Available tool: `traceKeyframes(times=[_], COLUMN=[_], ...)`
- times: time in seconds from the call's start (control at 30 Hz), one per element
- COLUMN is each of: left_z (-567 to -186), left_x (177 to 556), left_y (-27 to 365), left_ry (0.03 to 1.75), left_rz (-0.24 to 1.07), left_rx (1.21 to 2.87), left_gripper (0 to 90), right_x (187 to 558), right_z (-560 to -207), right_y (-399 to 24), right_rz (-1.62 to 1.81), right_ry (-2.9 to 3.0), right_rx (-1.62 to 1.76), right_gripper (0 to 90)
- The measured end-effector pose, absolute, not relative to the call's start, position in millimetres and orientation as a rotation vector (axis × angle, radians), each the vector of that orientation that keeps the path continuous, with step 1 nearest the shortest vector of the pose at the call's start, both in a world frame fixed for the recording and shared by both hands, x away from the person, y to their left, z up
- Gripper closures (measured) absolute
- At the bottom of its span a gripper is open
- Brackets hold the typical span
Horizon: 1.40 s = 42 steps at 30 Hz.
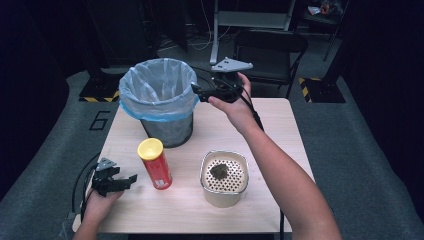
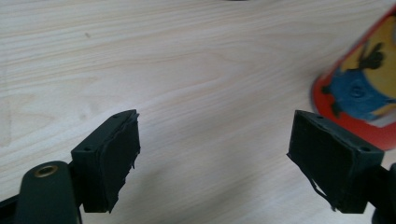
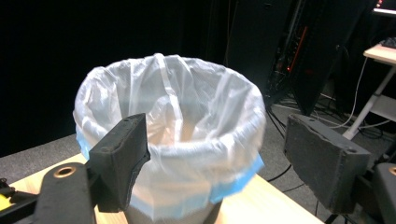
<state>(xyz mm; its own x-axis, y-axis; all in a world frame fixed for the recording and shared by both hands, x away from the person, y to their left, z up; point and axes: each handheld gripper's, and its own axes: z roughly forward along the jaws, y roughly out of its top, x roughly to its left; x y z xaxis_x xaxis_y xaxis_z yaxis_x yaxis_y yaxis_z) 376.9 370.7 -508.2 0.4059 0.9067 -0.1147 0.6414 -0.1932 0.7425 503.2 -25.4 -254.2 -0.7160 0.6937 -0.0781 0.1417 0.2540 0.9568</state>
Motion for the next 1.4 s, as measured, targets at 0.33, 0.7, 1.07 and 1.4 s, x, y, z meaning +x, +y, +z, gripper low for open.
traceKeyframes(times=[0.33,0.7,1.07,1.4], left_z=[-485.7,-473.3,-470.6,-475.0], left_x=[363.6,357.2,358.1,363.4], left_y=[350.5,330.8,315.1,297.2], left_ry=[1.139,0.984,0.939,0.931], left_rz=[0.413,0.395,0.348,0.347], left_rx=[1.991,2.011,1.995,1.970], left_gripper=[12.4,11.6,11.6,11.6], right_x=[495.4,484.0,465.5,448.2], right_z=[-280.3,-305.6,-331.4,-361.0], right_y=[-78.3,-105.4,-128.6,-152.2], right_rz=[1.426,1.363,1.292,1.277], right_ry=[2.012,2.044,2.066,2.074], right_rx=[0.850,0.863,0.871,0.931], right_gripper=[22.2,21.2,20.7,20.7])
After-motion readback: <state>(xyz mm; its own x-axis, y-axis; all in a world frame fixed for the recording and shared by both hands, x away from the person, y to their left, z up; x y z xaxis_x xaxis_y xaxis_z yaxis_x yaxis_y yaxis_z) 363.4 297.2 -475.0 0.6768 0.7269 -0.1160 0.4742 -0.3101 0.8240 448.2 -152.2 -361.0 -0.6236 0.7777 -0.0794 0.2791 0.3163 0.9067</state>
